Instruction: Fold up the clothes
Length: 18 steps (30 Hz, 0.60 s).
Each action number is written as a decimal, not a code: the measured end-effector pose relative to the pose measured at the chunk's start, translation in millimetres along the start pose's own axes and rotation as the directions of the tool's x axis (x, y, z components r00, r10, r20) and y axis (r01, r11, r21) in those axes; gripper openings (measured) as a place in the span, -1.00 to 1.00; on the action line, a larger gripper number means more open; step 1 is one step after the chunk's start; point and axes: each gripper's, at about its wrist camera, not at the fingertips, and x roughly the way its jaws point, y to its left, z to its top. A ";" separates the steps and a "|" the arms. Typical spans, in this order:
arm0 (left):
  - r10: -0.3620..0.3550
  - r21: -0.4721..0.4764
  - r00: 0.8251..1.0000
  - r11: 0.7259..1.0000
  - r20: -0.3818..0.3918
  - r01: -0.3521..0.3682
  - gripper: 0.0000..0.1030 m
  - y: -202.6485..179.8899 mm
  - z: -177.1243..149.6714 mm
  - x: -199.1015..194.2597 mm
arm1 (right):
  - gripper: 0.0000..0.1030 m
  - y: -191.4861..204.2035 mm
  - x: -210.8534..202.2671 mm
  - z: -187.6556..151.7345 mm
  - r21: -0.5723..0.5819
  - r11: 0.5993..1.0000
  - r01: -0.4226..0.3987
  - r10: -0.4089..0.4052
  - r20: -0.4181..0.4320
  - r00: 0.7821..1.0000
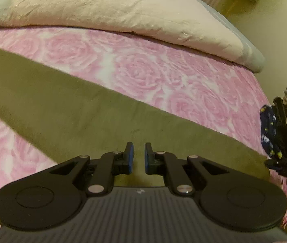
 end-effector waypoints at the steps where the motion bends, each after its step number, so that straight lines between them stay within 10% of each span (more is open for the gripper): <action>1: 0.000 -0.024 1.000 1.000 0.000 0.000 -0.88 1.0 -2.3 -1.4 | -0.52 -3.8 0.8 1.4 0.020 0.999 -0.032 0.032 0.000 0.999; 7: 0.010 -0.088 1.000 0.996 0.000 -0.010 -0.88 2.4 -13.6 -6.9 | -0.53 -12.7 18.6 12.5 0.063 0.991 -0.119 0.121 -0.026 0.992; 9: 0.015 -0.092 1.000 0.996 0.002 -0.015 -0.88 2.1 -16.6 -9.4 | -1.00 -11.2 13.4 12.5 0.048 0.989 -0.139 0.138 0.028 0.990; 11: 0.020 -0.096 1.000 0.995 0.004 -0.019 -0.88 1.9 -19.5 -11.8 | -1.00 -8.1 5.6 12.1 0.023 0.988 -0.155 0.152 0.095 0.984; 18: 0.058 -0.067 0.998 0.996 0.000 -0.058 -0.88 1.4 -27.8 -11.4 | -1.00 -22.0 16.8 10.6 0.106 0.994 -0.004 -0.016 0.188 0.982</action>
